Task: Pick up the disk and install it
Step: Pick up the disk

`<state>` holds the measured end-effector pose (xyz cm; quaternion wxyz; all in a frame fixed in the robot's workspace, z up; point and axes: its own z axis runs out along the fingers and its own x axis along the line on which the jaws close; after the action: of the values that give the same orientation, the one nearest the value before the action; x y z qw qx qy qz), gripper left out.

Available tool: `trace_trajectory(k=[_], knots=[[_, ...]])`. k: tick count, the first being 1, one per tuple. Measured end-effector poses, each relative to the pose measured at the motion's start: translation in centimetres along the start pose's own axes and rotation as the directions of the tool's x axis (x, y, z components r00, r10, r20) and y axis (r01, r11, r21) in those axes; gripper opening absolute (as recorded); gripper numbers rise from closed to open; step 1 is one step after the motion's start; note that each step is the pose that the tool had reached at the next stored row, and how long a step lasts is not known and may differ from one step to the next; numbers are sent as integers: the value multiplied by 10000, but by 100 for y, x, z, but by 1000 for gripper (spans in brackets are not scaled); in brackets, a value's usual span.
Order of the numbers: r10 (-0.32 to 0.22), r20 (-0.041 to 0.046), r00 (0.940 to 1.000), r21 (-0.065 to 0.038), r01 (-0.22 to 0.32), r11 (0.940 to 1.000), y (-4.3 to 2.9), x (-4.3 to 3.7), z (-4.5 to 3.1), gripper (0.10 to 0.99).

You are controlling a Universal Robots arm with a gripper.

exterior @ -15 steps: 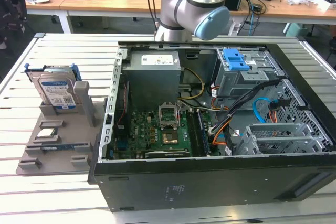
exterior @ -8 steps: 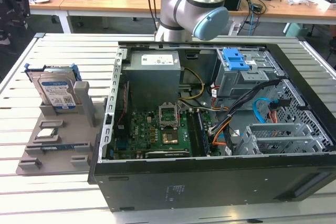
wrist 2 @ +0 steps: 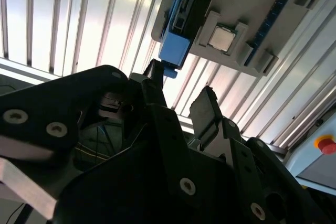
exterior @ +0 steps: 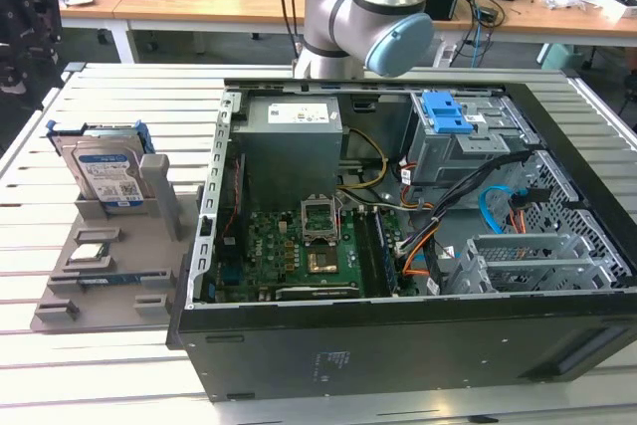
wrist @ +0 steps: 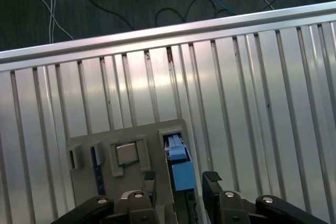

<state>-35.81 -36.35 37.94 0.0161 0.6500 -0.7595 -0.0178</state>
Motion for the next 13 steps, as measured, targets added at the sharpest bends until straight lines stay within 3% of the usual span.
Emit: trace_trajectory(k=[7,8,9,10,13], knots=[[-1,1,10000,1,1,10000,-5,0,71,482],[0,0,10000,1,0,10000,-8,0,115,482],[-21,-83,10000,13,22,10000,-71,-9,247,482],[-130,-237,9996,35,131,9999,-178,-31,323,482],[-222,-259,9994,38,223,9997,-198,-48,393,482]])
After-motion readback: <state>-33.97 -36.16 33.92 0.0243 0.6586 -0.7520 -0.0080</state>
